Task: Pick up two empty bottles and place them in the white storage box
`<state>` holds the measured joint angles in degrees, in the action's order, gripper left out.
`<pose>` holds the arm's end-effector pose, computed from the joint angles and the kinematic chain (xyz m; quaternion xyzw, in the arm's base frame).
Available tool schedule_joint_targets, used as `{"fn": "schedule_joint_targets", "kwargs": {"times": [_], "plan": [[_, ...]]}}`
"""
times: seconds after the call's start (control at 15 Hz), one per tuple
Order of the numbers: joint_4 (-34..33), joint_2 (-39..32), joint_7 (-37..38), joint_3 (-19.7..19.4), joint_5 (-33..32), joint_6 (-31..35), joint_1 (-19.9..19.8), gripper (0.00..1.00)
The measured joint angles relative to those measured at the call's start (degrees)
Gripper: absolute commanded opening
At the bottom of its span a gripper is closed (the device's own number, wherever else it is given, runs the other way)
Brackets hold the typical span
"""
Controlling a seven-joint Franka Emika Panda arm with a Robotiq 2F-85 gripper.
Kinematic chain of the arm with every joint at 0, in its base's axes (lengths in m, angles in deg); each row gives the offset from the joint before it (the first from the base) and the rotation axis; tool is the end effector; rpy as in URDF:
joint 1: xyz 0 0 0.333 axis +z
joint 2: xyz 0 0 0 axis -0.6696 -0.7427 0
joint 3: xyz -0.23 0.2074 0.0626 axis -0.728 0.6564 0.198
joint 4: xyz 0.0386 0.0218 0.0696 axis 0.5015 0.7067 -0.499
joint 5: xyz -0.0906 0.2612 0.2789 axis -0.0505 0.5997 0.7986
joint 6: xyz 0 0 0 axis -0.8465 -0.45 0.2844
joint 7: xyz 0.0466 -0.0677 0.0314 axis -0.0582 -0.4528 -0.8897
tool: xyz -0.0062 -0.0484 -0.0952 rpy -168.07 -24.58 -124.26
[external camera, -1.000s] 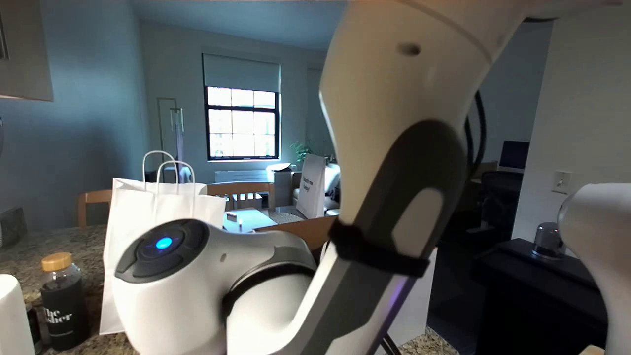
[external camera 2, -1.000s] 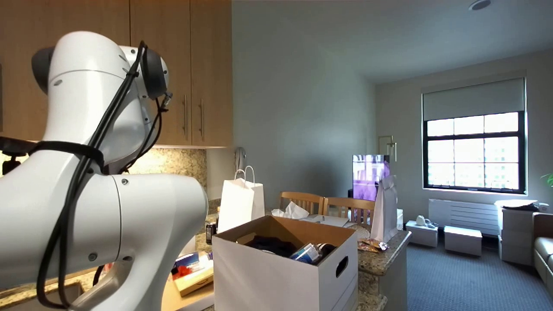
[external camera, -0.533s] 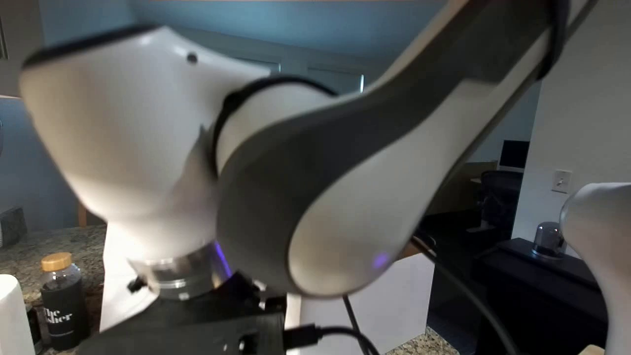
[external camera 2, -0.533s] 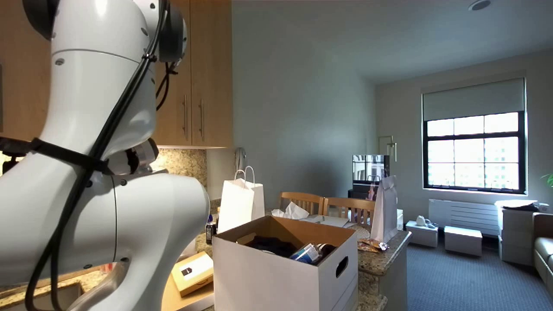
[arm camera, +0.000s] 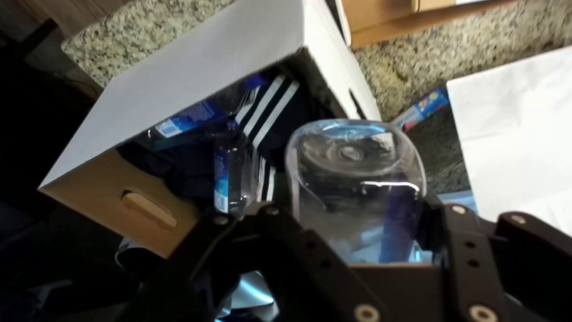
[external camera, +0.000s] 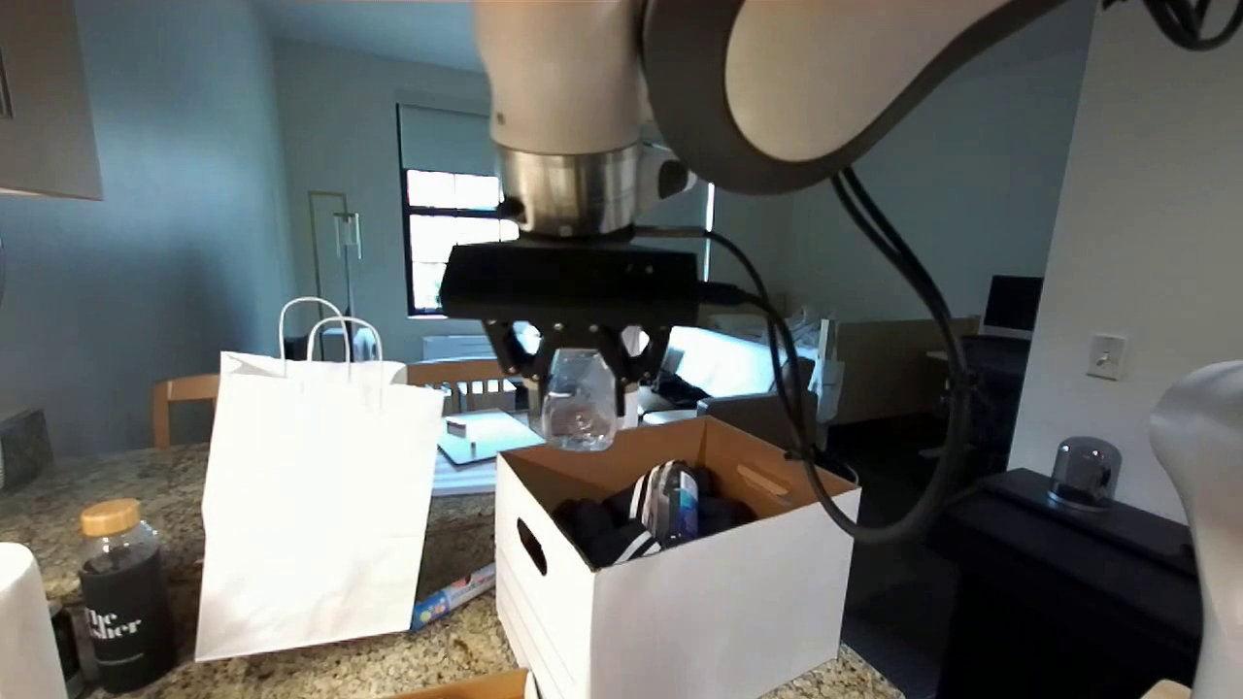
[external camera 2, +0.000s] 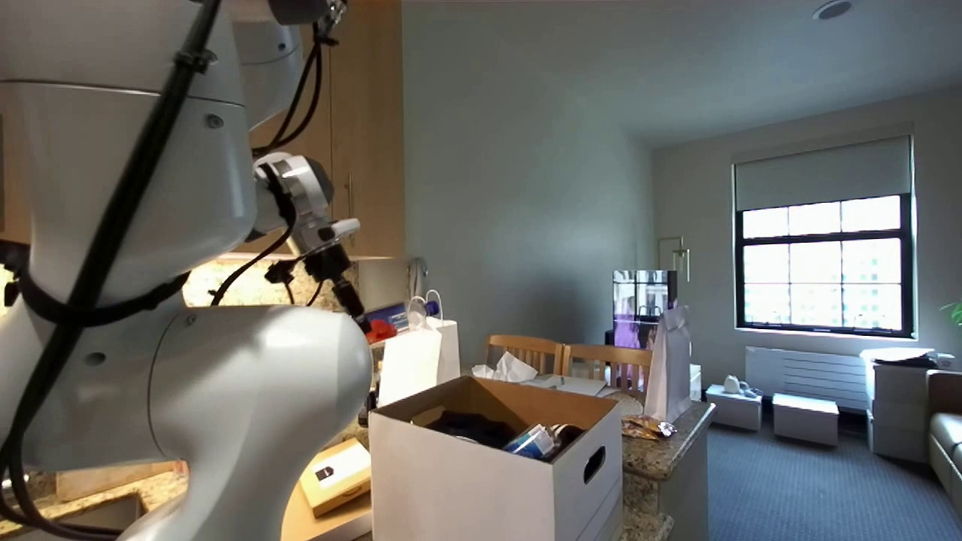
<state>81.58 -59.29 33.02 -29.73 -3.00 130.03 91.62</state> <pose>0.3065 0.3297 0.4657 0.9355 -0.2600 0.2332 0.0528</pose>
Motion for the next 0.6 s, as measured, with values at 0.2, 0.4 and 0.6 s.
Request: {"fn": "schedule_joint_targets", "kwargs": {"times": [0.2,0.4,0.6], "plan": [[3.5,7.2,-4.0,3.2,0.4,2.2,-10.8,1.00],[6.4,12.9,-7.2,6.7,2.1,6.2,-20.2,1.00],[8.5,16.0,-9.9,10.7,5.0,10.9,-26.5,1.00]]}}
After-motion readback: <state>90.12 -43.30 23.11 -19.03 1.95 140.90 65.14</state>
